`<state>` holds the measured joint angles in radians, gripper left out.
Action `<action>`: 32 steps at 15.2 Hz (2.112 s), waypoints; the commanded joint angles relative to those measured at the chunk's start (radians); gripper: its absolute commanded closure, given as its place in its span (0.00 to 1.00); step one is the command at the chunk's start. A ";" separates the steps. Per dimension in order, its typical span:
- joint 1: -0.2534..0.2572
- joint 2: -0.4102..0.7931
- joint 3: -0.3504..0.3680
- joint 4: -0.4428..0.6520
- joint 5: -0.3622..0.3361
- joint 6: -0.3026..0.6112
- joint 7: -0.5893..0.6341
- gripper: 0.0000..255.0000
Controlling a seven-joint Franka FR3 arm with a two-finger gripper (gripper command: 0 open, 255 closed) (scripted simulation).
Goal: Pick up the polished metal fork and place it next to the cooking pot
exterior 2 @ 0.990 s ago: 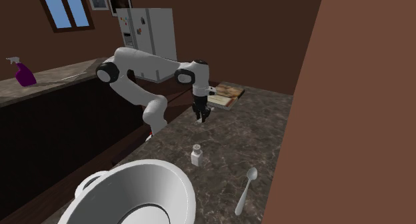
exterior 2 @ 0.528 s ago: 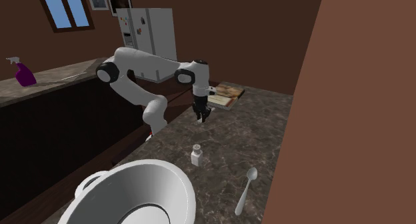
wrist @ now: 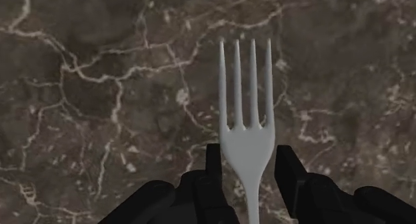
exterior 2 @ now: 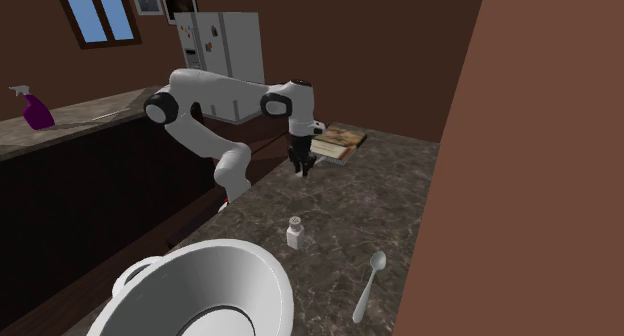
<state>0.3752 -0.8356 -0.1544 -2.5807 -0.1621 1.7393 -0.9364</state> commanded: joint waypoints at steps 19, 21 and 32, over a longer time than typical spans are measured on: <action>0.012 0.053 0.026 0.301 0.026 -0.248 -0.014 1.00; 0.013 0.062 0.028 0.334 0.028 -0.272 -0.016 1.00; 0.017 0.121 0.035 0.512 0.036 -0.392 -0.026 1.00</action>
<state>0.3915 -0.7181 -0.1200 -2.0778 -0.1270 1.3540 -0.9618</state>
